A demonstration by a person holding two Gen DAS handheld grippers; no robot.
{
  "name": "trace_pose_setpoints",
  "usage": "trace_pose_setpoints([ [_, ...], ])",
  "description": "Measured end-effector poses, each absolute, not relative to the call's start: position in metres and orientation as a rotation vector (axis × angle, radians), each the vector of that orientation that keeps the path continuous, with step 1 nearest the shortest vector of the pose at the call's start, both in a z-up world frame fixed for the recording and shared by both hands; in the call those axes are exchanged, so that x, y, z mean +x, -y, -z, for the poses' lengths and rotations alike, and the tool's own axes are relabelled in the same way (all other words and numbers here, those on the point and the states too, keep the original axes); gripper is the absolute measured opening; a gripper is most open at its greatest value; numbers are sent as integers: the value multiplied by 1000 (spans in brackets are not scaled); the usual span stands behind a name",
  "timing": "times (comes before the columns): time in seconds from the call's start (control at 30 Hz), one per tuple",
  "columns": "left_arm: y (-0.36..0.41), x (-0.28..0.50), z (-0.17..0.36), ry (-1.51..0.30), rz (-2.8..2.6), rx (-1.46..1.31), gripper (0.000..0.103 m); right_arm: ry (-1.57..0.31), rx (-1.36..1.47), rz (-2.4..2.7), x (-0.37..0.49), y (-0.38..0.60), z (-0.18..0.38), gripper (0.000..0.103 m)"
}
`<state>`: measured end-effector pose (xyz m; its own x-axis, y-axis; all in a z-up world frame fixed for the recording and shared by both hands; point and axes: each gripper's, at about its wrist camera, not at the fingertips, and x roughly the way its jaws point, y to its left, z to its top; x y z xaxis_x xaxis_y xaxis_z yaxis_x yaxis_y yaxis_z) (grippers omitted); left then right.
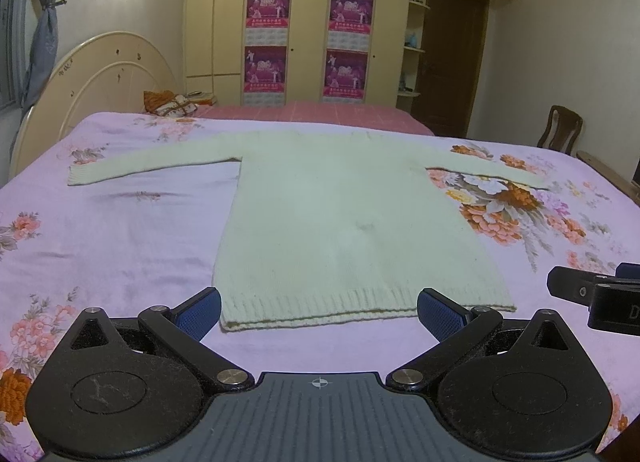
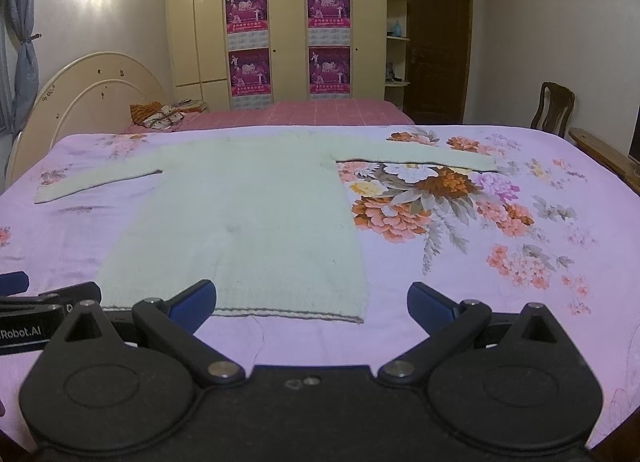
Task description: Fold small clothes
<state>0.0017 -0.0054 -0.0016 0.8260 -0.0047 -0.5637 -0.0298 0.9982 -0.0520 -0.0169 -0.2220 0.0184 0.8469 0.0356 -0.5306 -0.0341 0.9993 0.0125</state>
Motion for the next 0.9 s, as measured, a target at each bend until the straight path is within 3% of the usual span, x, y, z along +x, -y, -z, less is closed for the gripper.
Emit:
trace_pose_setpoints([
  [0.9, 3, 2, 1, -599, -20, -59, 103, -559, 1, -50, -14, 219, -20, 102],
])
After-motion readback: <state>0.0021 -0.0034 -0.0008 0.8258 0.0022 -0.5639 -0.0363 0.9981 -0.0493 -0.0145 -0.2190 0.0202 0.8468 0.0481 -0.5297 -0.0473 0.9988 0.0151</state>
